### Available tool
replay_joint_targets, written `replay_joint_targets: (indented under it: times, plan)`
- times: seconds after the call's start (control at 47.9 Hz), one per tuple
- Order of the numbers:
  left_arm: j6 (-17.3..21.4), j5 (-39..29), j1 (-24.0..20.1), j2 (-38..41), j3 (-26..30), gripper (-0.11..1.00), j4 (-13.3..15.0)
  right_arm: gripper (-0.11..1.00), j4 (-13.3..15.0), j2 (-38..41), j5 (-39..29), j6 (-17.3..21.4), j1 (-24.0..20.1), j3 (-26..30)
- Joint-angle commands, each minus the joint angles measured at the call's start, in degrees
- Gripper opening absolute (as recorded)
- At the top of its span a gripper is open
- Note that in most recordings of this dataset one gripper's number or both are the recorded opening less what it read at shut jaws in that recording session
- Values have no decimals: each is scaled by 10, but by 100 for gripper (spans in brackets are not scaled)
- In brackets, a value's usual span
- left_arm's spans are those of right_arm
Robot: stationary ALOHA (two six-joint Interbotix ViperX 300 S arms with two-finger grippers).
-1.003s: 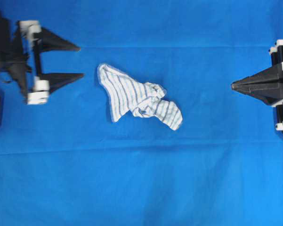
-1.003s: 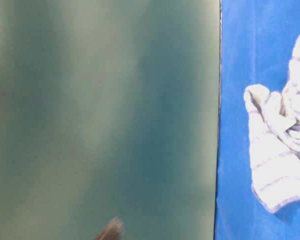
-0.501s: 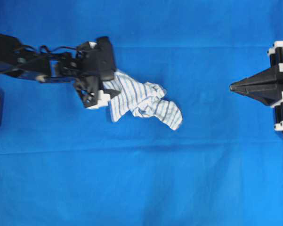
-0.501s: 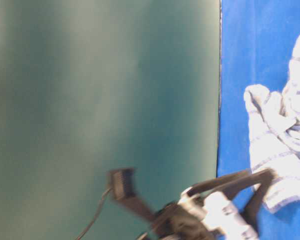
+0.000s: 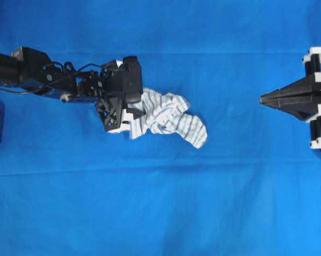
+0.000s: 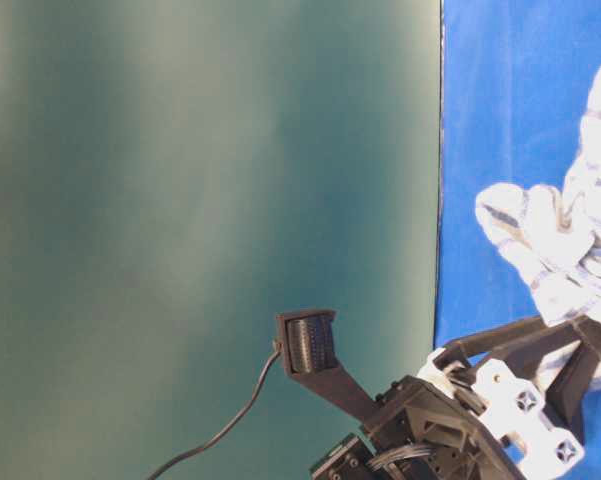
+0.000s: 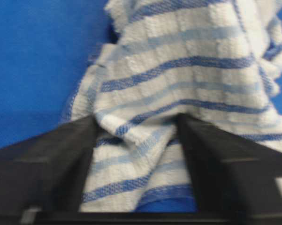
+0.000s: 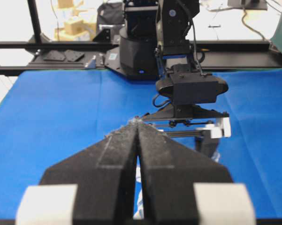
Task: Hand over the towel.
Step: 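Close the left gripper on the towel's left edge, then lift the towel with the left gripper and hold it up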
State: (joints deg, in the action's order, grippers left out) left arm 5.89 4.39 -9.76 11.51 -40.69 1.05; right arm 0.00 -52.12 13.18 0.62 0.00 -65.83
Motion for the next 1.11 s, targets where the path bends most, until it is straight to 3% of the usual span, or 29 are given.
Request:
replay_joint_targets:
  times: [0.0,0.104,0.167,0.376,0.689,0.856,1.086]
  plan:
    - [2,-11,-1,-19,6,44,-1,0,-2,4,2,2,-1,12]
    - [7,-14,-1,-45,4,17,-1,0,-2,4,2,2,-1,12]
    - [6,-16,-1,-66,4,8,-1,0,-2,4,2,2,-1,13]
    - [0,-33,9,-190,2,8,-1,0,-2,3,4,3,-1,14]
    - [-2,-7,64,-387,-22,8,-1,0,-2,4,9,3,-1,14]
    - [-6,44,83,-438,-55,8,3,0,-2,6,21,3,-1,12]
    - [-14,48,89,-441,-59,8,4,0,-4,28,47,4,-1,9]
